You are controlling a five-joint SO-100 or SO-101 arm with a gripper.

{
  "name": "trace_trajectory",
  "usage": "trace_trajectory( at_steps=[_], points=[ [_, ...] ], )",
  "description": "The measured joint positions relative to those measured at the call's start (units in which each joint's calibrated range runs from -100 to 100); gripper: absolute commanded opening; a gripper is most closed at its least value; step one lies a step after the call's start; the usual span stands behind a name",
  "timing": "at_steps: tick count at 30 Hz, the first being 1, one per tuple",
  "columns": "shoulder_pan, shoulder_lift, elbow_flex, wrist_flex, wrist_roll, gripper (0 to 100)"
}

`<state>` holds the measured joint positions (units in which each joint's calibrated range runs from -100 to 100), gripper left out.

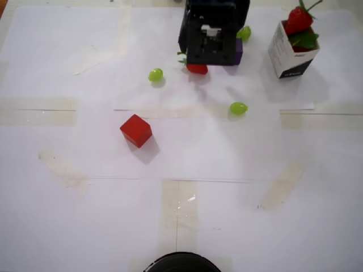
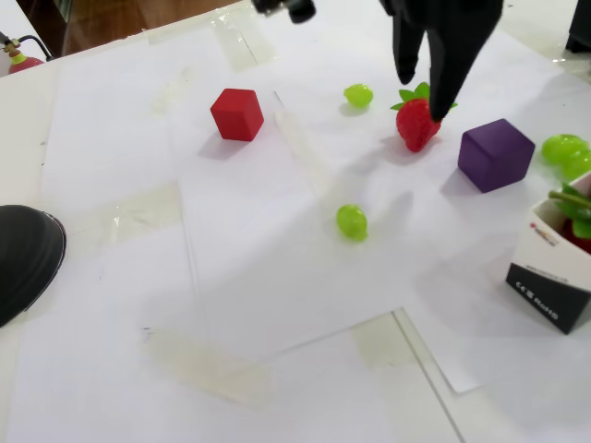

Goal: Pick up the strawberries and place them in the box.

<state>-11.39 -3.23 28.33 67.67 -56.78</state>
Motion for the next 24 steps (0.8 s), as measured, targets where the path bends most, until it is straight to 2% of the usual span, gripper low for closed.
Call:
trace_trajectory(
  at_steps=[4,19,24],
  points=[
    [0.45,-1.27,6.33,-5.53,0.0,26],
    [0.97,-1.45,13.94,-13.83,0.0,25],
    [0.97,-1.45,14.39,-15.18,-0.2,19]
  ],
)
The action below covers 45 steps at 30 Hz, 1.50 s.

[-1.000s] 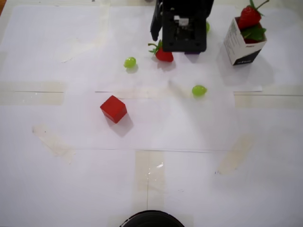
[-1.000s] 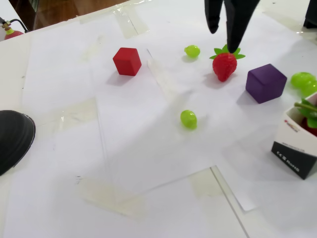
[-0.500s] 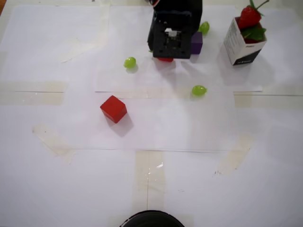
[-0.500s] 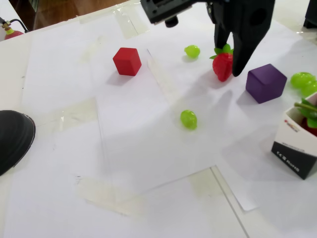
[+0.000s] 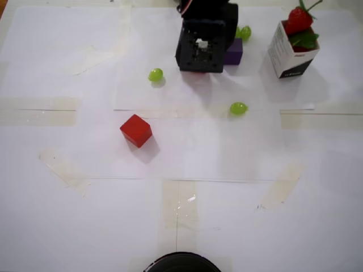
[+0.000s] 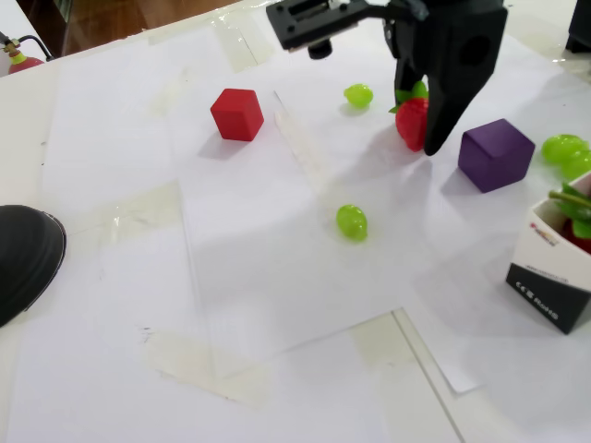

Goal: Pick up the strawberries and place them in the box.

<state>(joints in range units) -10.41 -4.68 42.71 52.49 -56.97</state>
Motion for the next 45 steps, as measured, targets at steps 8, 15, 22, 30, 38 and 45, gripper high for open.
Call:
trace_trajectory(
  at_steps=[8,15,22,30,38,45],
  points=[
    [0.0,0.0,0.0,-0.4,0.0,15],
    [0.0,0.0,0.0,-0.32,0.44,14],
    [0.0,-0.27,-0.81,2.21,1.07,19],
    [0.0,-0.36,-0.9,6.25,0.0,22],
    [-0.07,-0.55,-0.9,7.35,-0.15,15],
    [1.12,-0.55,-0.9,7.35,0.29,10]
  ],
)
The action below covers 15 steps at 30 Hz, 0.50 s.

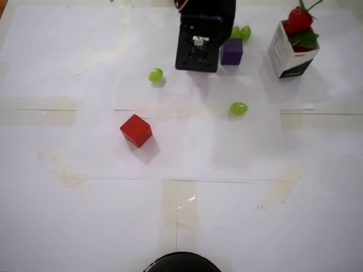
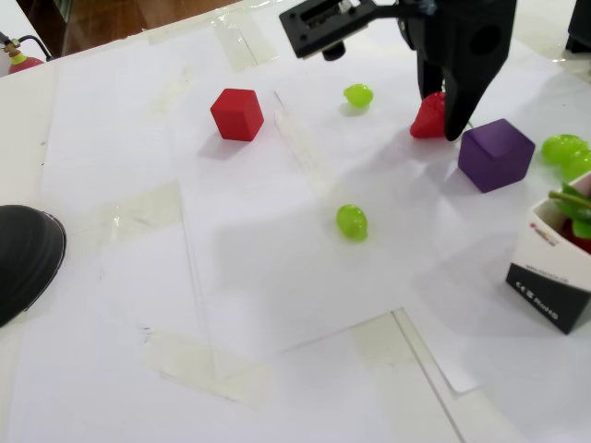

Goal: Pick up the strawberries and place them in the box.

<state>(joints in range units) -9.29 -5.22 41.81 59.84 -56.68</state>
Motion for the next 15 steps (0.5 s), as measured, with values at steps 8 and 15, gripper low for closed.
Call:
trace_trajectory(
  at_steps=[8,15],
  points=[
    [0.15,-0.27,-0.63,0.87,1.03,10],
    [0.6,-3.36,-11.95,8.7,2.39,9]
  ],
)
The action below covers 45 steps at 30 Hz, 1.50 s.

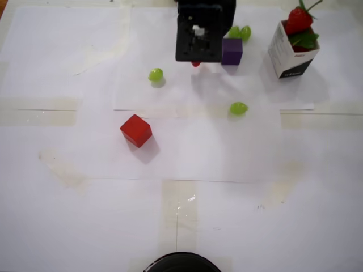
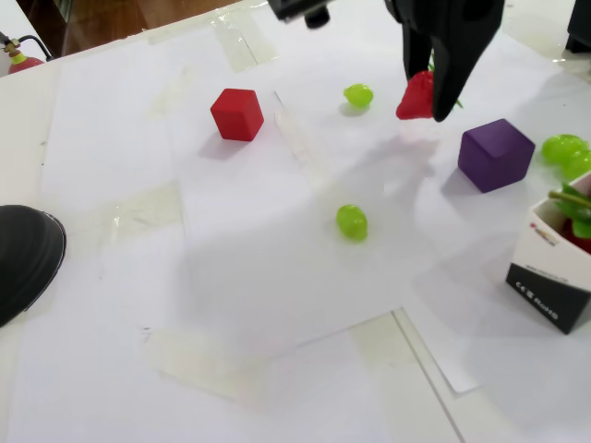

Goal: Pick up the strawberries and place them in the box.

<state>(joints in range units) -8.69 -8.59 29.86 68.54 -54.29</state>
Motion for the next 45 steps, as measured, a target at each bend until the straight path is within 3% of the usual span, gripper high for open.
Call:
trace_trajectory(
  at_steps=[6,13,21,45],
  points=[
    [-3.9,-2.36,-12.76,6.64,0.39,9],
    [-14.98,-2.45,-27.42,12.57,-0.63,9],
    [-26.29,1.0,-30.59,12.73,-3.96,9],
    [-32.43,5.0,-5.34,-13.99,-6.69,9]
  ],
)
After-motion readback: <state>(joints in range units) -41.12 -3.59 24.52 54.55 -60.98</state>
